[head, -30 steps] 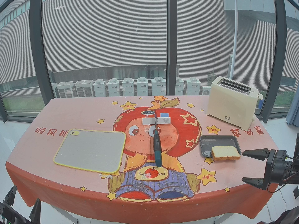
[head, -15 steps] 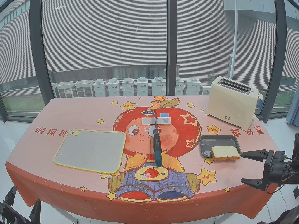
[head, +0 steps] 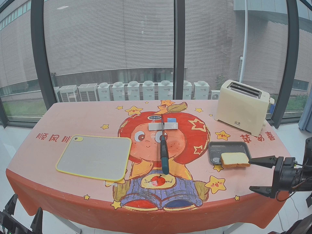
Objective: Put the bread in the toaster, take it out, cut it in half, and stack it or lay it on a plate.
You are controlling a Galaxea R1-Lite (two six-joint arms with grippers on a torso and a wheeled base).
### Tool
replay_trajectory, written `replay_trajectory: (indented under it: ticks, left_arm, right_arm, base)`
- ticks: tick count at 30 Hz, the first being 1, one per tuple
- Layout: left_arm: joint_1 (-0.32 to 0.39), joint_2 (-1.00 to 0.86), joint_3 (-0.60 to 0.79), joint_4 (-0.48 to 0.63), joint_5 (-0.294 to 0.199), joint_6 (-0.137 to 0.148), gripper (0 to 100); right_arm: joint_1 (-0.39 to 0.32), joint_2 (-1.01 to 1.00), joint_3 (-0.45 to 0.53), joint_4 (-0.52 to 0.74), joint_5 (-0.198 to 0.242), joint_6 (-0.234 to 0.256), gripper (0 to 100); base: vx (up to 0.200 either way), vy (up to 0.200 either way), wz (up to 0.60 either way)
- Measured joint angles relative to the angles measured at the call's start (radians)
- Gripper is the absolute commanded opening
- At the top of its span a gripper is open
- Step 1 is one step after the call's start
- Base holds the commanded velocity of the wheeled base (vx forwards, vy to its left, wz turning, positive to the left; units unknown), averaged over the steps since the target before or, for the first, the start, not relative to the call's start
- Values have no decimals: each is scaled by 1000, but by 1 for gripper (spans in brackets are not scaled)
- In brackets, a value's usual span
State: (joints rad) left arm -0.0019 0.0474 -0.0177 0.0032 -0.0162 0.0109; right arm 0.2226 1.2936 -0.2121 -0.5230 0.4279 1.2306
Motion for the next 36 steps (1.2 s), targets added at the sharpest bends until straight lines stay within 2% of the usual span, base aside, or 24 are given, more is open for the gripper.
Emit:
replay_trajectory:
  ticks: [9, 25, 30, 34, 36]
  left_arm:
    - [1, 0, 0, 0, 0, 0, 100]
    - [0, 0, 0, 0, 0, 0, 100]
    - [1, 0, 0, 0, 0, 0, 100]
    - [1, 0, 0, 0, 0, 0, 100]
    - [1, 0, 0, 0, 0, 0, 100]
  right_arm:
    - [1, 45, 18, -58, 0, 1, 100]
    - [-3, 86, 3, -84, 2, 9, 100]
    - [-4, 110, 10, -158, 2, 68, 100]
    - [-2, 122, 14, -174, 4, 93, 100]
    - [-2, 125, 15, -174, 20, 103, 100]
  base:
    - [0, 0, 0]
    - [0, 0, 0]
    - [0, 0, 0]
    - [0, 0, 0]
    - [0, 0, 0]
